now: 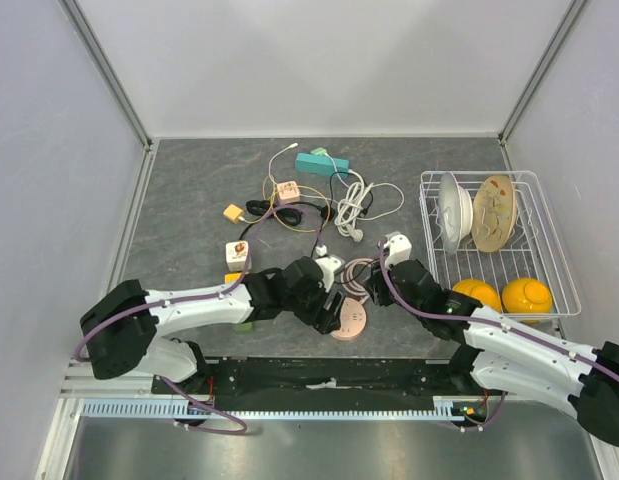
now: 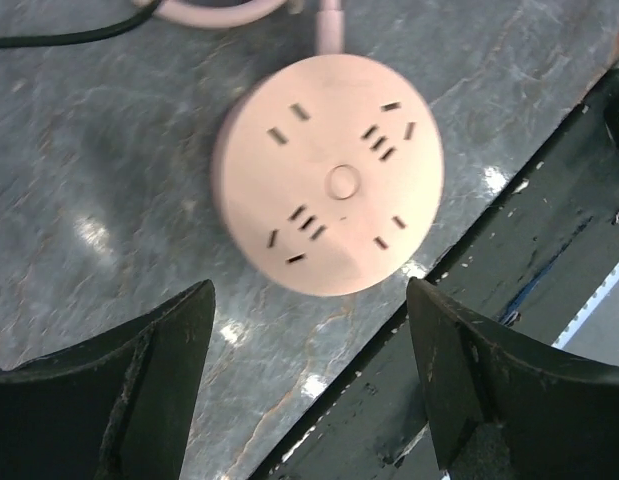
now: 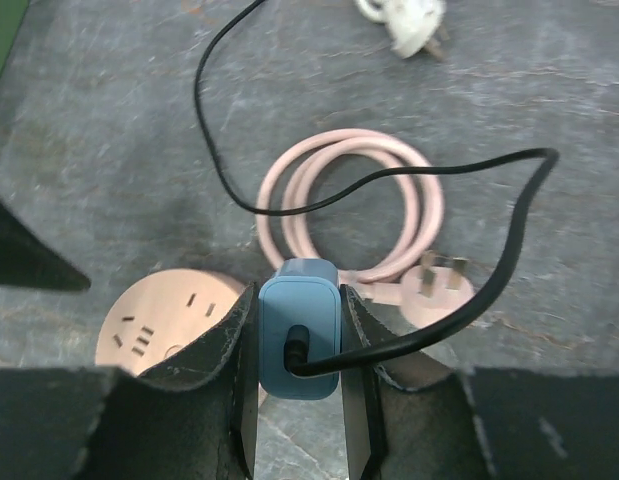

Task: Insert the plug
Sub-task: Adjust the socket at the center of the board.

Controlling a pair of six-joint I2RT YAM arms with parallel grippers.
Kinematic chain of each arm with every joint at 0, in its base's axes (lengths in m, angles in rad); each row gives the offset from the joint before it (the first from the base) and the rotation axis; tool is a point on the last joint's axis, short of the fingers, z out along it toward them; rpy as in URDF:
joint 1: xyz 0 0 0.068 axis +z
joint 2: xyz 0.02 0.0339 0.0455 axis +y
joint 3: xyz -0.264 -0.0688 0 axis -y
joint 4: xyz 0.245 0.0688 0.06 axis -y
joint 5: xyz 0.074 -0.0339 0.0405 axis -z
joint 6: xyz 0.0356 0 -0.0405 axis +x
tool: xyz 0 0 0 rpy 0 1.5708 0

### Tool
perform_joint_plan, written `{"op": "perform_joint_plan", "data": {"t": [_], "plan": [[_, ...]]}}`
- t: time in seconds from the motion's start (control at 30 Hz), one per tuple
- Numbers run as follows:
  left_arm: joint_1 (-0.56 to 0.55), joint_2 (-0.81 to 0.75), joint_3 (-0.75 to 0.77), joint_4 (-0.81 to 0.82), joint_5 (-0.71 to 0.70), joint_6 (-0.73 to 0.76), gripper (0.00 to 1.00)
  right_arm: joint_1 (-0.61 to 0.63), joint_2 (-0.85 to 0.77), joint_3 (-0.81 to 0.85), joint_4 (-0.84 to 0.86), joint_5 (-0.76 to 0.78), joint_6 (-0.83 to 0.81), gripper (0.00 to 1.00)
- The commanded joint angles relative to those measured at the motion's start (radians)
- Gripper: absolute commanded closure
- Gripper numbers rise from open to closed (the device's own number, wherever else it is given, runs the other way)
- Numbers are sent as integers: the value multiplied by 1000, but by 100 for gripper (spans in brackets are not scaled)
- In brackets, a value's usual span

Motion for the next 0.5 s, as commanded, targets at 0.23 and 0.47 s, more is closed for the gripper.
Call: {"op": "perform_joint_plan", "data": {"t": [0.23, 0.47], "plan": [[-102, 198, 234, -9, -182, 201, 15, 4, -77, 21, -98, 351, 174, 100], [-103, 344, 352, -41, -225, 240, 16, -1, -121, 15, -144, 389, 212, 100]]}}
